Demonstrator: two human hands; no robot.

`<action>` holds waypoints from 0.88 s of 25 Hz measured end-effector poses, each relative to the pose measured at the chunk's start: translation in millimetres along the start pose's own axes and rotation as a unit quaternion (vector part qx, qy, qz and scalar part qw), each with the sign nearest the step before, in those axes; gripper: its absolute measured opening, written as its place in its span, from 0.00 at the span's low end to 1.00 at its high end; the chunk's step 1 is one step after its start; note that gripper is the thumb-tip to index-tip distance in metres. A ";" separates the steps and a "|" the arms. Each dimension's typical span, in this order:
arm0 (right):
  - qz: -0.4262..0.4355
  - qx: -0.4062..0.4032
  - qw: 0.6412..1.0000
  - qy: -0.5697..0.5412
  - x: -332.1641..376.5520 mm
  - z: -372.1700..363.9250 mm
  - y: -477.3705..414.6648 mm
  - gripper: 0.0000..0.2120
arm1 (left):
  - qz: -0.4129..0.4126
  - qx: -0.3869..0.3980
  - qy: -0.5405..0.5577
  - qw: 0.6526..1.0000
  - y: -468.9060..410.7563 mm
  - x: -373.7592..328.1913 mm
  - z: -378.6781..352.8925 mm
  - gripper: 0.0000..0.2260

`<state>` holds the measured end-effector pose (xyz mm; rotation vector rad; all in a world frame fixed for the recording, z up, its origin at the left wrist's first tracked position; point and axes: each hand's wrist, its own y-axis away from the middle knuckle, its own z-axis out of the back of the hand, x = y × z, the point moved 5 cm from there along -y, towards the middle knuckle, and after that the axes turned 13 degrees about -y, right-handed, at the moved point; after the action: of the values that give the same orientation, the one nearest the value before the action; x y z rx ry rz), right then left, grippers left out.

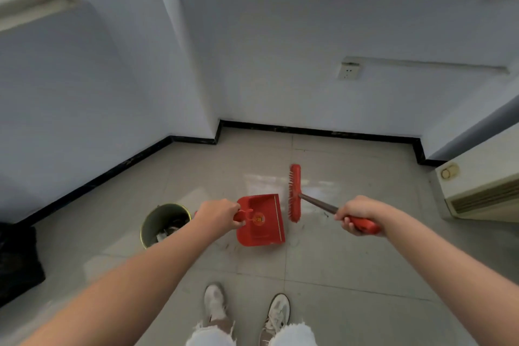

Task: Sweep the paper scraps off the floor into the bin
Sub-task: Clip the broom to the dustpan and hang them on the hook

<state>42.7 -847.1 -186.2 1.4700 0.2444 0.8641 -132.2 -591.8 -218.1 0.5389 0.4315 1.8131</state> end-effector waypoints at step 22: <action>-0.034 0.059 0.977 0.204 58.2 -226.8 -21.5 0.08 | -0.209 0.032 0.164 0.964 -75.0 30.2 -42.7 0.24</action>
<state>-53.2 -634.6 -217.0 1.3723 0.6566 1.1071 -104.8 -542.0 -289.6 0.1683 0.7717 1.4807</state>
